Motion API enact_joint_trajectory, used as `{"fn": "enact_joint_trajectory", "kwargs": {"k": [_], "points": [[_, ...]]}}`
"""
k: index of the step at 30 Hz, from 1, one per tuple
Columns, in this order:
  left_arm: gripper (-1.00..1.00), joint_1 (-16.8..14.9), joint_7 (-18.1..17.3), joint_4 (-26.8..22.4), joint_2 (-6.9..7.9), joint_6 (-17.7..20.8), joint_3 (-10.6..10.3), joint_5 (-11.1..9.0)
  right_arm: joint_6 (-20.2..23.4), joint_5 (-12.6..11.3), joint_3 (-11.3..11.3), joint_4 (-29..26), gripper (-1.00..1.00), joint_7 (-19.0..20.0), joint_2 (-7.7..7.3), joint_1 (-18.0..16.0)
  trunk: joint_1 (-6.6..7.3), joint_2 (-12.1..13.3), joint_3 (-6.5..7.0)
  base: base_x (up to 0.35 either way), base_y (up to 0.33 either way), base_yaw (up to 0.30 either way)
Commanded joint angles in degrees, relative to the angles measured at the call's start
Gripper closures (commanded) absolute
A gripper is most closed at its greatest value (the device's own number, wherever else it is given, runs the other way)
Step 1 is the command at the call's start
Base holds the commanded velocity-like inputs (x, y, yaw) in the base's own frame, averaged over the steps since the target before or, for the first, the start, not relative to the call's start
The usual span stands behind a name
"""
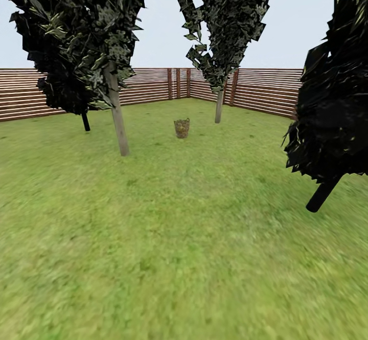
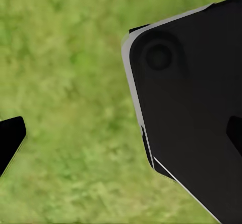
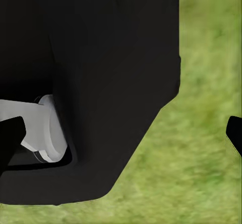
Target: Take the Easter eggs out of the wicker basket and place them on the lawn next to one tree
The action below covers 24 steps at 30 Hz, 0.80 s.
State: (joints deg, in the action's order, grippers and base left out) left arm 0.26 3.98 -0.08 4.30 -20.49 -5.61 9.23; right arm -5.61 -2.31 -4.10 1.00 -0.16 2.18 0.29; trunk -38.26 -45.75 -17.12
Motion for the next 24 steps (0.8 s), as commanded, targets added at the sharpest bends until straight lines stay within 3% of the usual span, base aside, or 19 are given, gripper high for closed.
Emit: {"fn": "enact_joint_trajectory", "kwargs": {"k": [1, 24], "points": [[-1.0, 0.0, 0.4, 0.0, 0.01, -0.2, -0.4, 0.4, -0.4, -0.2, -0.4, 0.1, -1.0, 0.0, 0.01, 0.0, -0.05, 0.0, -0.04, 0.34, 0.0, 0.0], [-1.0, 0.0, 0.4, 0.0, 0.01, -0.2, -0.5, 0.4, -0.4, -0.2, -0.4, 0.1, -1.0, 0.0, 0.01, 0.0, -0.05, 0.0, -0.04, 0.34, 0.0, 0.0]]}}
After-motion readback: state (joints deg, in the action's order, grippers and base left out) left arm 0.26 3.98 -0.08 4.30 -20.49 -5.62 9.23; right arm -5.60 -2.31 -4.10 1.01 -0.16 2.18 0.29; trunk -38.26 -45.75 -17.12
